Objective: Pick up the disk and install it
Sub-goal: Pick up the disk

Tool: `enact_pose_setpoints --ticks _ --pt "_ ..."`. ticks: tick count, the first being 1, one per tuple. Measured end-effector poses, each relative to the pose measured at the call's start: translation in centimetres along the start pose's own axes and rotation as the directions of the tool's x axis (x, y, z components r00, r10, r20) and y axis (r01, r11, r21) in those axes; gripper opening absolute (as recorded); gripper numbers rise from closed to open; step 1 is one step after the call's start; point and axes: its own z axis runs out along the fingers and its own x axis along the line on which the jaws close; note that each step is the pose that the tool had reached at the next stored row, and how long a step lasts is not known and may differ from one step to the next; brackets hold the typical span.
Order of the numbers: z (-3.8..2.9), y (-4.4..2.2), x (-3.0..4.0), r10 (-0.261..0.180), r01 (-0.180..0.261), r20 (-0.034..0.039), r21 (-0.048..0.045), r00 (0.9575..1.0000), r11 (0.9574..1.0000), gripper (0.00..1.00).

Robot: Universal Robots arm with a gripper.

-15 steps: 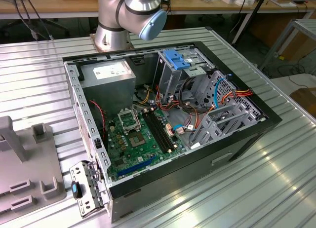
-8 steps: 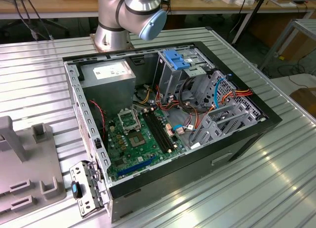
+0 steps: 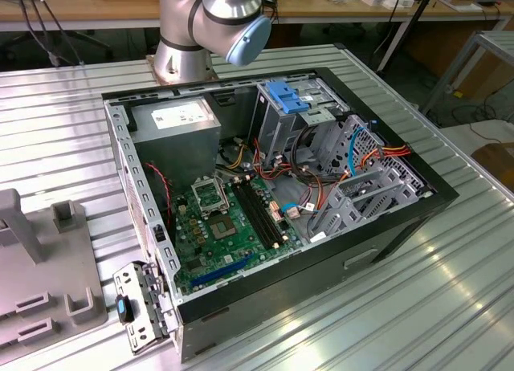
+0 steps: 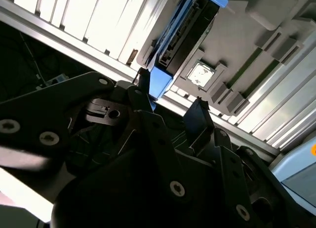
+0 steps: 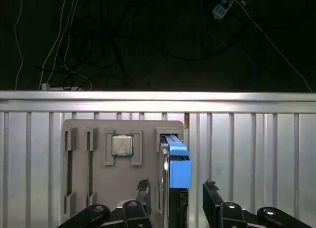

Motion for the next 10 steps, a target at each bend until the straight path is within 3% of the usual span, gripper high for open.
enact_pose_setpoints --ticks 3,10 --pt "1.01 0.05 0.03 0.001 -0.001 0.0 0.0 1.0 1.0 0.55" --pt "2.55 0.58 -0.1 0.001 -0.001 0.0 0.0 1.0 1.0 0.55"
